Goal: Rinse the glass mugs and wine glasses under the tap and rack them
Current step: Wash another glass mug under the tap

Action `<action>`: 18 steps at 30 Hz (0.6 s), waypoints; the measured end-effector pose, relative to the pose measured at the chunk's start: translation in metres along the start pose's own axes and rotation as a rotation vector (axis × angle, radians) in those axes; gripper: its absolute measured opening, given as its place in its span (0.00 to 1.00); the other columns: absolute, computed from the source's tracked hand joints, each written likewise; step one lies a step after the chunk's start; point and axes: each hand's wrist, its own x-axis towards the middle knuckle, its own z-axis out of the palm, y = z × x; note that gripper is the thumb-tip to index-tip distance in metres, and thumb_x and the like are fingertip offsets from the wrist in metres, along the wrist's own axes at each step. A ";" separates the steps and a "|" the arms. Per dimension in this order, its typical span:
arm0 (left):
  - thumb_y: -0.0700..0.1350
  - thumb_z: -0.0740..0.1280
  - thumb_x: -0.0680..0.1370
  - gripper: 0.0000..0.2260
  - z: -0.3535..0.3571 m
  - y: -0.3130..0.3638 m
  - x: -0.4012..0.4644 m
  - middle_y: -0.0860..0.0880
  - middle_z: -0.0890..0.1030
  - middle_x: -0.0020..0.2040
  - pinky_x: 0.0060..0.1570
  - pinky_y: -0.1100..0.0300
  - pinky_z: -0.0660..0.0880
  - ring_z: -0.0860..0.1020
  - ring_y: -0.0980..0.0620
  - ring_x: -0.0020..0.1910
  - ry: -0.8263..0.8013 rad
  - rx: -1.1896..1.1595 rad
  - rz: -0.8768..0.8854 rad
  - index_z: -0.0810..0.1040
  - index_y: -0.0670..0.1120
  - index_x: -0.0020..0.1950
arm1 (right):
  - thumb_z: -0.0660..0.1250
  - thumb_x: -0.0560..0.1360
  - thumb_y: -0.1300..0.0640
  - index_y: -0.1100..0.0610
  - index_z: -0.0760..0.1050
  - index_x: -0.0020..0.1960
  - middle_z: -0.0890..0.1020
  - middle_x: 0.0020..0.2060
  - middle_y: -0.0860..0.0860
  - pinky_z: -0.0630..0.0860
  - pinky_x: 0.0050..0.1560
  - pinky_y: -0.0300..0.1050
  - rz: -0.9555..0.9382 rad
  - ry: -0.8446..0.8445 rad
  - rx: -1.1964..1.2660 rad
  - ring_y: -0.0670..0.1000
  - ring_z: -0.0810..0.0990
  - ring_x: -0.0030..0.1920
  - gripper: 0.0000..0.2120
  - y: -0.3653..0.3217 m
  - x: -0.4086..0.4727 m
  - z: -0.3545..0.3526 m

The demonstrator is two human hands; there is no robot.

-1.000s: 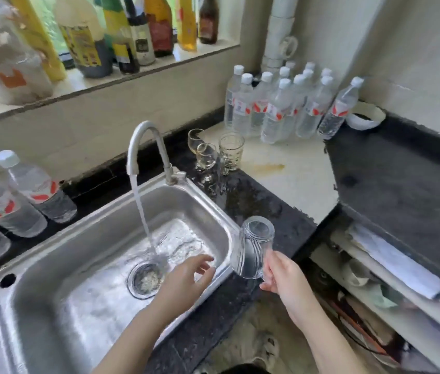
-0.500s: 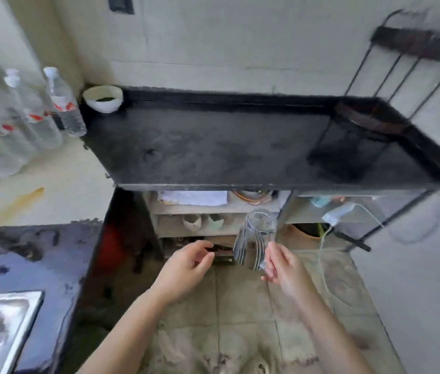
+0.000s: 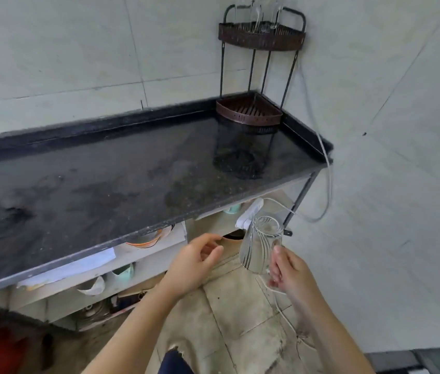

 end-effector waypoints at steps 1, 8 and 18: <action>0.46 0.64 0.79 0.07 0.003 0.001 0.016 0.56 0.79 0.46 0.43 0.73 0.70 0.76 0.62 0.44 -0.012 0.011 0.008 0.74 0.55 0.55 | 0.53 0.82 0.50 0.57 0.63 0.32 0.66 0.24 0.46 0.77 0.39 0.42 -0.004 0.011 0.000 0.46 0.66 0.27 0.21 -0.002 0.013 -0.005; 0.48 0.62 0.80 0.09 0.004 0.009 0.150 0.56 0.79 0.49 0.43 0.76 0.70 0.76 0.60 0.48 -0.082 0.027 0.036 0.74 0.54 0.59 | 0.53 0.81 0.49 0.57 0.63 0.34 0.66 0.26 0.47 0.75 0.38 0.41 0.000 0.071 0.047 0.47 0.65 0.28 0.20 -0.029 0.129 -0.026; 0.48 0.64 0.79 0.08 -0.014 0.050 0.346 0.55 0.80 0.48 0.46 0.72 0.72 0.78 0.58 0.47 -0.102 0.024 0.055 0.76 0.55 0.57 | 0.53 0.81 0.48 0.58 0.63 0.33 0.66 0.26 0.50 0.72 0.35 0.40 -0.039 0.128 0.045 0.48 0.66 0.28 0.21 -0.106 0.303 -0.069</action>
